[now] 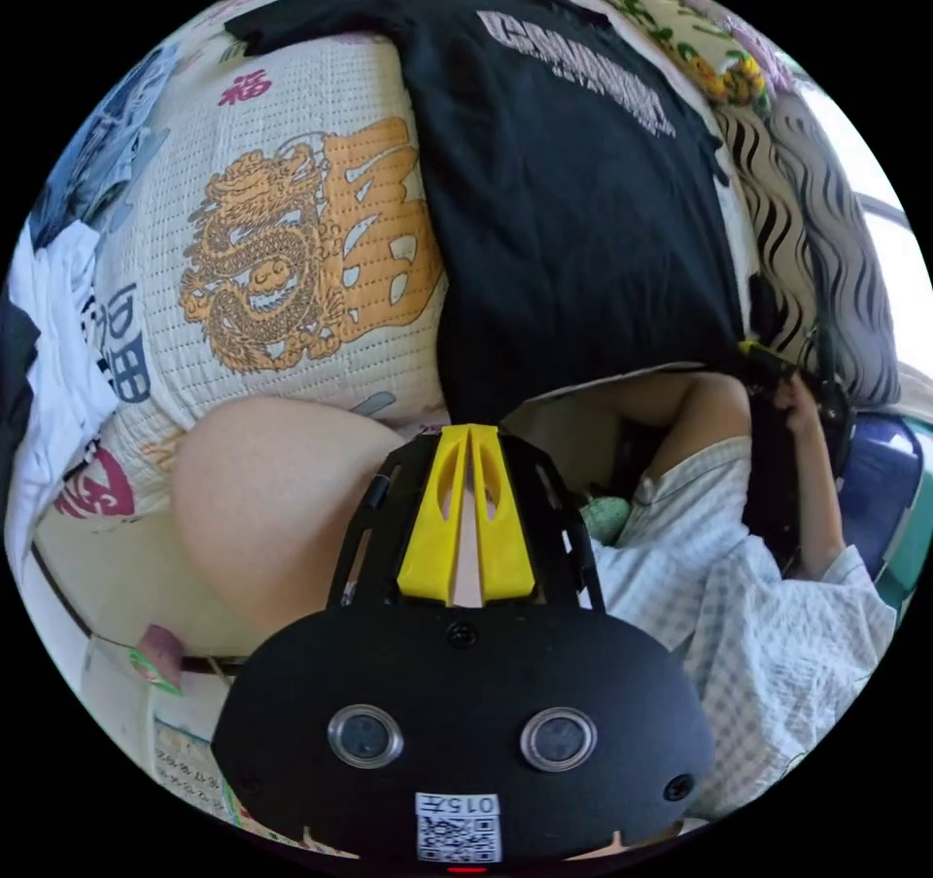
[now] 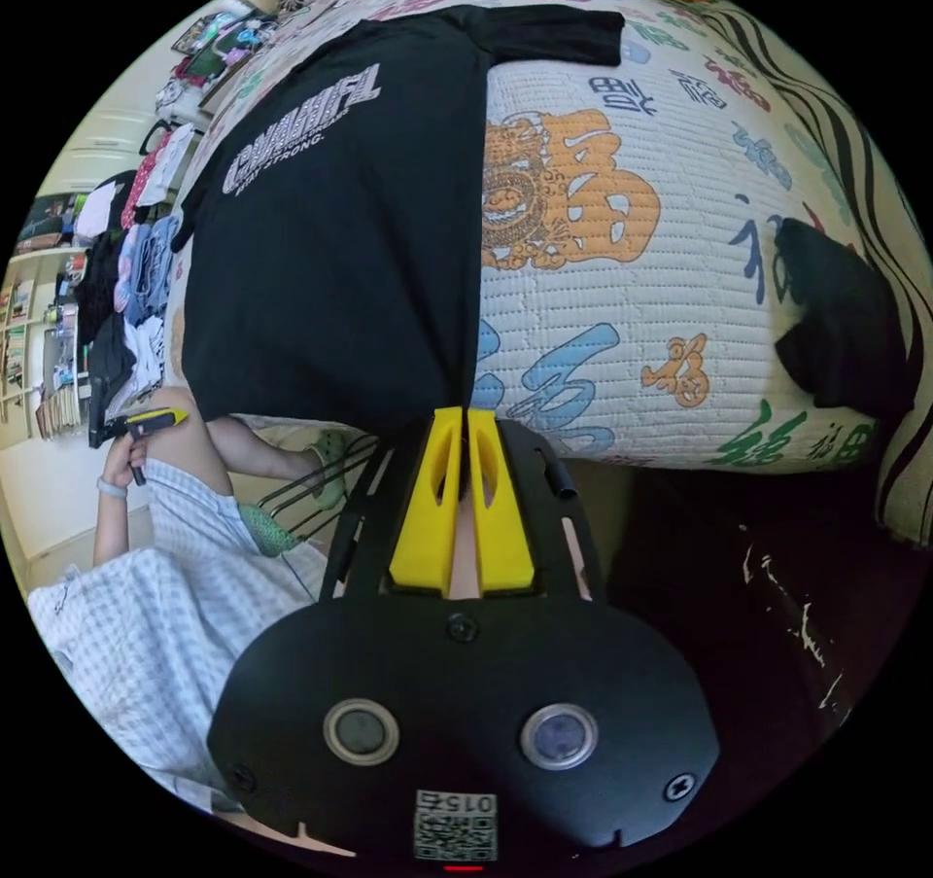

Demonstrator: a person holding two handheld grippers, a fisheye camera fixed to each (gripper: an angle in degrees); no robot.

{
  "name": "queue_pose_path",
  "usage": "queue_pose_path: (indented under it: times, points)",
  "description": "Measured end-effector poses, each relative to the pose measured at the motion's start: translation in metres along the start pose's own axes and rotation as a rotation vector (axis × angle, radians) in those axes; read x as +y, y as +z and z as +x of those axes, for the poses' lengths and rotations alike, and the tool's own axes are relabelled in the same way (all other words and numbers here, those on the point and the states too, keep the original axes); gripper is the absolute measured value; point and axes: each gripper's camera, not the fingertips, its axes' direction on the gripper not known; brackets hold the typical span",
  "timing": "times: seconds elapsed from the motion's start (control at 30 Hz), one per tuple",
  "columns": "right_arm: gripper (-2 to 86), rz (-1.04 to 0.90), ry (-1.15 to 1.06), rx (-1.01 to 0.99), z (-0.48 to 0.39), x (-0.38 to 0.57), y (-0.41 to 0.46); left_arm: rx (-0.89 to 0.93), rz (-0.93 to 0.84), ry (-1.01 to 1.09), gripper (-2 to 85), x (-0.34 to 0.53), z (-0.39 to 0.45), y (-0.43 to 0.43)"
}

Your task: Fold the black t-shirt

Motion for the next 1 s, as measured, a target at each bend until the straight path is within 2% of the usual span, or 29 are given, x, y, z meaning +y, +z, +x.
queue_pose_path:
  times: [0.1,0.2,0.37,0.47,0.73,1.0]
  points:
    - [4.4,0.006,0.055,0.033,0.015,0.009,0.006,-0.004,0.006,-0.003,8.7,-0.008,0.013,0.002]
    - [6.3,-0.014,0.06,-0.067,0.027,0.016,0.013,0.06,-0.016,-0.021,10.1,-0.02,0.022,0.013]
    - [2.0,-0.041,0.05,-0.033,0.037,0.026,0.016,-0.059,-0.15,0.019,3.0,-0.036,0.05,0.036]
    - [-0.3,-0.05,0.033,-0.026,0.044,0.035,0.012,-0.142,-0.147,0.062,0.0,-0.033,0.07,0.037]
    - [-0.9,-0.05,-0.032,0.013,0.054,0.063,-0.008,-0.217,-0.163,0.151,-0.9,-0.014,0.105,0.035]
    - [0.3,-0.067,0.072,0.041,0.065,0.06,0.019,-0.238,-0.237,0.009,-0.6,-0.028,0.1,0.051]
